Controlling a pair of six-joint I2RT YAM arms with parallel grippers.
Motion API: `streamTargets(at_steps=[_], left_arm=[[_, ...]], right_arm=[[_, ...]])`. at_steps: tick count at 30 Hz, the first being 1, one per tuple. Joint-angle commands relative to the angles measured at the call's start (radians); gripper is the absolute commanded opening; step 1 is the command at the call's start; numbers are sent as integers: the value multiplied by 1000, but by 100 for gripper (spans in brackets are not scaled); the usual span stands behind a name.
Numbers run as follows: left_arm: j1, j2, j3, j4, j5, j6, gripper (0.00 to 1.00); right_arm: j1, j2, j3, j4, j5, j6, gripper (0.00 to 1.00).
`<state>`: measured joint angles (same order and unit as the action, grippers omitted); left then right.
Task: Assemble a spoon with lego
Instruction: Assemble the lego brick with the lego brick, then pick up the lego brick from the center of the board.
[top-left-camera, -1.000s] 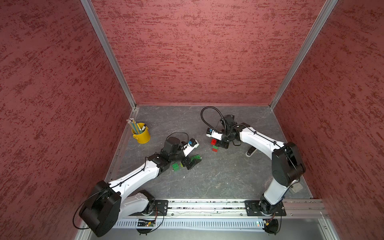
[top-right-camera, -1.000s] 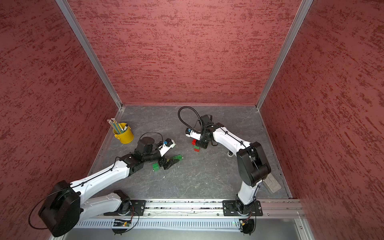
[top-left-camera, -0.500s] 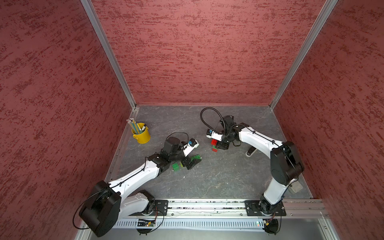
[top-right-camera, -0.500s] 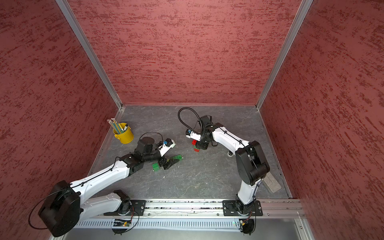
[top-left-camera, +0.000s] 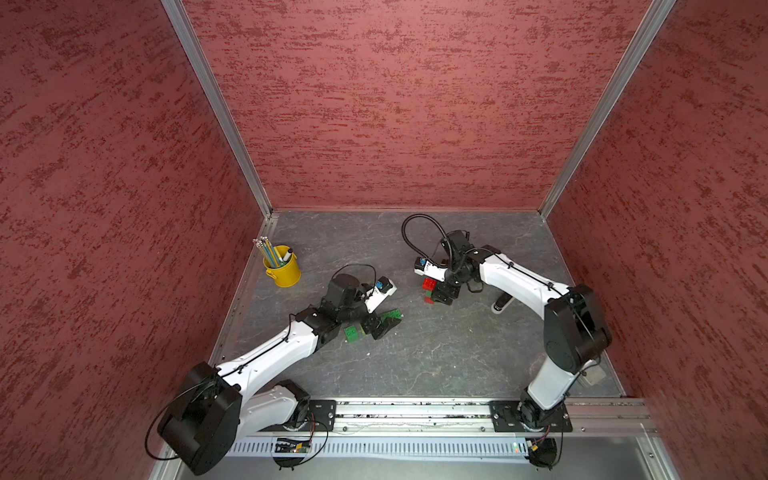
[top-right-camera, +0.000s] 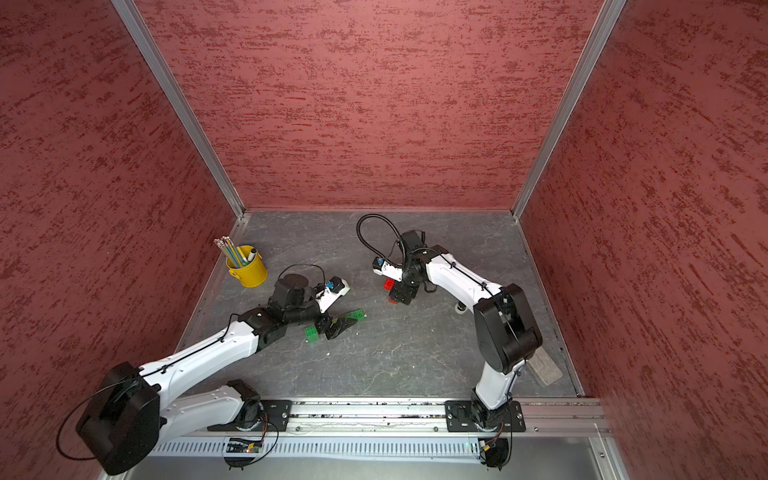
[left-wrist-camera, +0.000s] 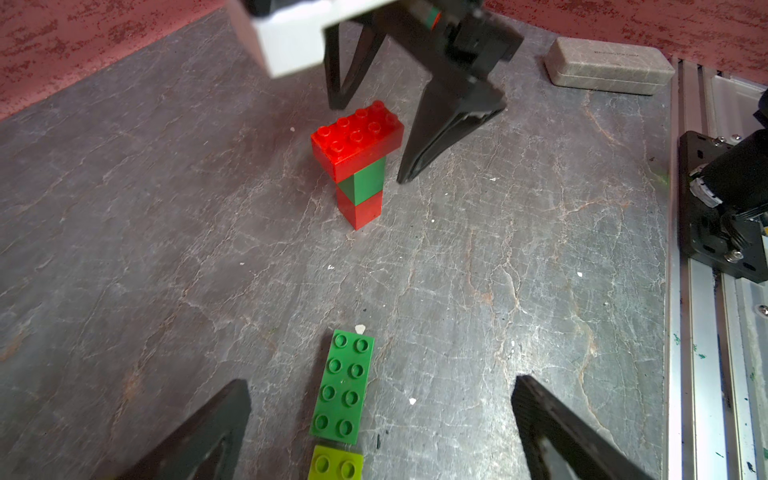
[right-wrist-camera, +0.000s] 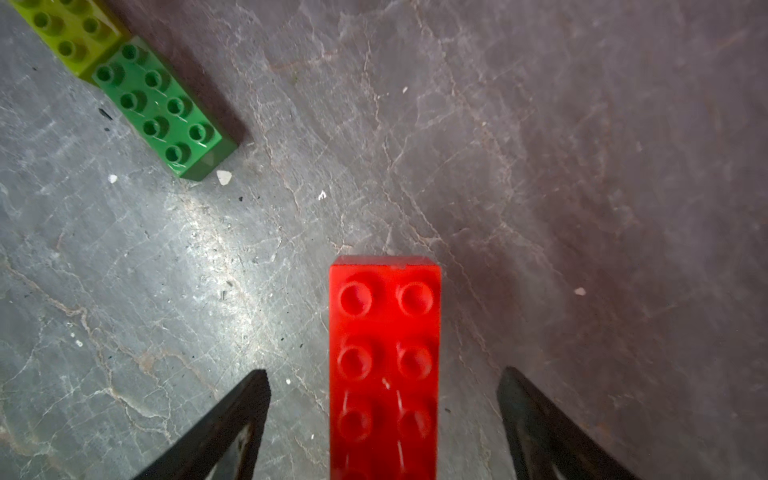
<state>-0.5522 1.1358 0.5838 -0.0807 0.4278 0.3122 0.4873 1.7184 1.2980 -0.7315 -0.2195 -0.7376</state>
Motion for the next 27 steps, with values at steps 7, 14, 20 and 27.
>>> streamTargets(at_steps=[7,14,20,27], left_arm=[[114,-110,45,-39,-48,-157,100],[313,-105,83,-121,-123,-360,100],[444,-113,80,-149,-104,-442,100],[483,-77,83,-159,-107,-471,100]], right_arm=[[67,-204,-18,27,3,-66,87],[199,-183,-64,125,-90,-125,84],[271,-57,-84,224,-144,-159,80],[313,126,6,215,-147,-228,74]])
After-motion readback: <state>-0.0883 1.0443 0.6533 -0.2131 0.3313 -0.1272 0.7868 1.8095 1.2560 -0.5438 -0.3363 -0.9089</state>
